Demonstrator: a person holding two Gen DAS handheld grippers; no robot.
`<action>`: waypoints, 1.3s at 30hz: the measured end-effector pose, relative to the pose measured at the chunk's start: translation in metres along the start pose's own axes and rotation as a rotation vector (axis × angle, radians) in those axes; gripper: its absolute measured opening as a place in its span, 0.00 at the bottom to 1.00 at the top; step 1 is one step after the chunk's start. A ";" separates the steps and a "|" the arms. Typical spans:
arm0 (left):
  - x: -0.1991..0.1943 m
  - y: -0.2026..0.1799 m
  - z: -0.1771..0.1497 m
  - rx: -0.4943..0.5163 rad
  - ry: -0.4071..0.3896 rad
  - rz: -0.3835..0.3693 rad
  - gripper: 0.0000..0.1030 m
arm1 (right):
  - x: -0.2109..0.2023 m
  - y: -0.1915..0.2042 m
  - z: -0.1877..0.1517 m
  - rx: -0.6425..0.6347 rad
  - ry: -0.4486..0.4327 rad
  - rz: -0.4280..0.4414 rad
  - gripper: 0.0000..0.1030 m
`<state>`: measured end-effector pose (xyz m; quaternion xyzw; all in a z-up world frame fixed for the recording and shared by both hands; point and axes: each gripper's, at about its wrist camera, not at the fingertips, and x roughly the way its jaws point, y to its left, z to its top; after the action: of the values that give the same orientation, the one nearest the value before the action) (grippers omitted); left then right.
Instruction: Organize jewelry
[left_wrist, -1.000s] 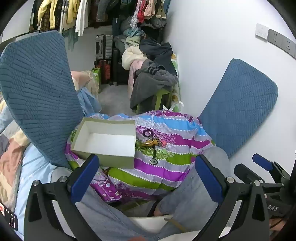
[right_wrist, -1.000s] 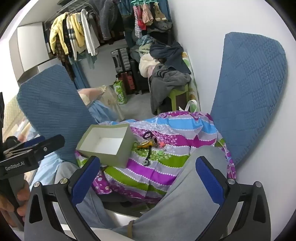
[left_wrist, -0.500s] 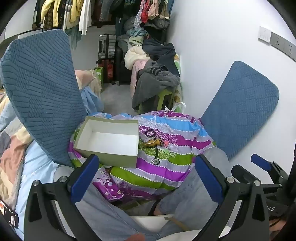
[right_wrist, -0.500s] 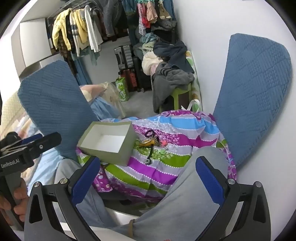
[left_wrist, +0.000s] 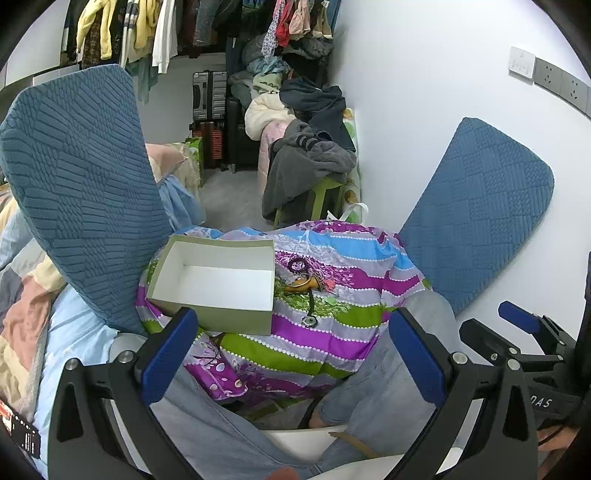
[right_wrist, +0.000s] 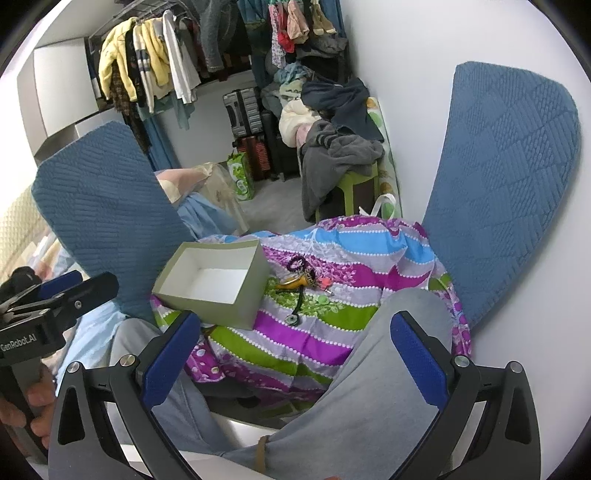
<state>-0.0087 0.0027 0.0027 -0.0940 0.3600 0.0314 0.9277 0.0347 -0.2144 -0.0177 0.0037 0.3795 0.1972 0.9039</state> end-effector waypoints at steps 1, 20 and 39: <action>-0.001 0.000 0.000 -0.002 -0.003 -0.005 1.00 | 0.001 0.000 0.000 0.002 0.005 0.003 0.99; -0.004 -0.001 -0.002 -0.029 0.001 -0.038 1.00 | -0.002 -0.004 0.006 0.023 0.007 0.019 0.94; -0.004 0.003 0.006 -0.017 0.004 -0.012 1.00 | -0.006 -0.007 0.007 0.006 -0.013 -0.013 0.94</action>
<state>-0.0077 0.0069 0.0089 -0.1039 0.3608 0.0288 0.9264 0.0379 -0.2222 -0.0101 0.0052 0.3744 0.1901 0.9076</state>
